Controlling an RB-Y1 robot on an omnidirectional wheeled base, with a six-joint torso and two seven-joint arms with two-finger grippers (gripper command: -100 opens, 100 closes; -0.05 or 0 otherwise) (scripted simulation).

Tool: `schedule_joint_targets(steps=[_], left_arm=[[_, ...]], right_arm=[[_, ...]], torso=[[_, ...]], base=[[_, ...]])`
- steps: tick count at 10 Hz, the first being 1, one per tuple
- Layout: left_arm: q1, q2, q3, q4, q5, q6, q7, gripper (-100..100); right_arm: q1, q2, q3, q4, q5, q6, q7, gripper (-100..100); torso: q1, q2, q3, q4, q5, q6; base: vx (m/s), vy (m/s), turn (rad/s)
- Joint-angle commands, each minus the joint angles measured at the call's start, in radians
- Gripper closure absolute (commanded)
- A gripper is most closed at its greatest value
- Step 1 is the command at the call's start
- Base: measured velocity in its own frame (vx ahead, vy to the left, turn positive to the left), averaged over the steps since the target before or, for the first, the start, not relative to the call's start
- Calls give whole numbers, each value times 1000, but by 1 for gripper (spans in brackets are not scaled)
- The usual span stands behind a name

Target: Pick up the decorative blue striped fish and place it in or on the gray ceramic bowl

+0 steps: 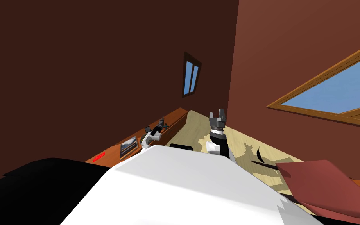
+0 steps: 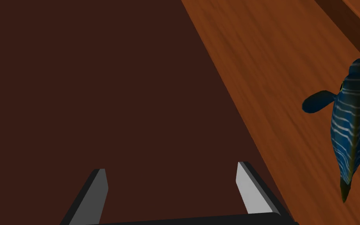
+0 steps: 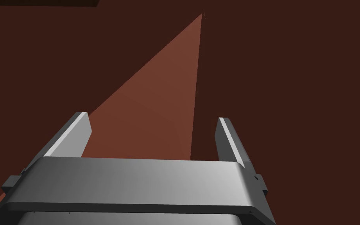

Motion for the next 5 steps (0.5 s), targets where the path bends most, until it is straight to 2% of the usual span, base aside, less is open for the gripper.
schedule_joint_targets(steps=[1, 2, 4, 5], left_arm=[[-10, -6, 7, 40, 9, 50, -2, -100], [-10, -6, 7, 40, 9, 65, -2, -100], [-33, -11, 22, 93, 25, 128, -4, -100], [-33, -11, 22, 96, 25, 139, -4, -100]], right_arm=[[0, 0, 0, 0, 0, 0, 0, 0], [0, 0, 0, 0, 0, 0, 0, 0], [0, 0, 0, 0, 0, 0, 0, 0], [0, 0, 0, 0, 0, 0, 0, 0]], torso=[[0, 0, 0, 0, 0, 0], [0, 0, 0, 0, 0, 0], [0, 0, 0, 0, 0, 0], [1, 0, 0, 0, 0, 0]], base=[[14, -12, 24], [10, -7, 7], [9, -3, 6], [9, 0, -1]])
